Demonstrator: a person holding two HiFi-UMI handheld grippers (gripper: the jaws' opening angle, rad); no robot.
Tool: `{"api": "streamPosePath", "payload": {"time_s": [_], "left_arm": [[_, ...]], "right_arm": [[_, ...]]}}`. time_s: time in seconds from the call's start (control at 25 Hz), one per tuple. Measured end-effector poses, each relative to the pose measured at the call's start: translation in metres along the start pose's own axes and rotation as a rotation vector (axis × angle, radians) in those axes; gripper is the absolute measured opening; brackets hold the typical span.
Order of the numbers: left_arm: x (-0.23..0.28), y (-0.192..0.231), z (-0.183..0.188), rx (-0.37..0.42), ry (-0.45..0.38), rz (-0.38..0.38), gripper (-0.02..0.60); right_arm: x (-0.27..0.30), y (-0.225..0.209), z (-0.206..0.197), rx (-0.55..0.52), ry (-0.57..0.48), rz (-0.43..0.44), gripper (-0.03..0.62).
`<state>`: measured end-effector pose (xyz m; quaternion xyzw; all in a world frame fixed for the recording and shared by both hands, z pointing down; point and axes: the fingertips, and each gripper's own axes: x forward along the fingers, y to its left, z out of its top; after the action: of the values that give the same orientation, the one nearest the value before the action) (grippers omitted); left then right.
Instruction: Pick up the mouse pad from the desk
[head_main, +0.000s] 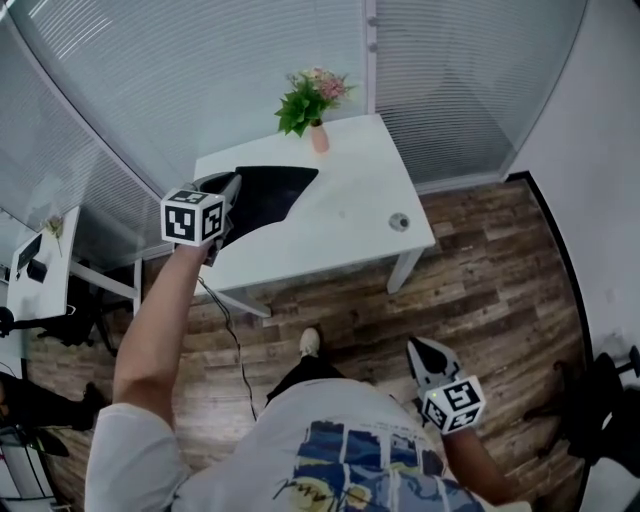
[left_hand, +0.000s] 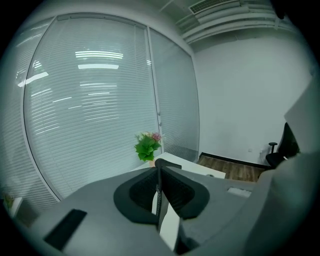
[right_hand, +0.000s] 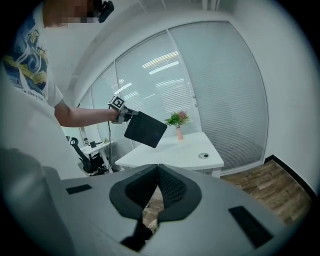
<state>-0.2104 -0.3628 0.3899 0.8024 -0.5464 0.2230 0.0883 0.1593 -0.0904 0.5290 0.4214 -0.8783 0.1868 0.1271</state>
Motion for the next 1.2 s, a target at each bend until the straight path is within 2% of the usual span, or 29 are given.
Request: {"api": "streamPosePath", "payload": {"time_s": [0.68, 1.2], "left_arm": [[-0.101, -0.073, 0.064, 0.012, -0.087, -0.099, 0.026], [-0.162, -0.130, 0.078, 0.022, -0.128, -0.175, 0.026]], "right_arm": [[-0.025, 0.017, -0.008, -0.039, -0.009, 0.082, 0.003], [-0.050, 0.030, -0.017, -0.056, -0.011, 0.101, 0.003]]}}
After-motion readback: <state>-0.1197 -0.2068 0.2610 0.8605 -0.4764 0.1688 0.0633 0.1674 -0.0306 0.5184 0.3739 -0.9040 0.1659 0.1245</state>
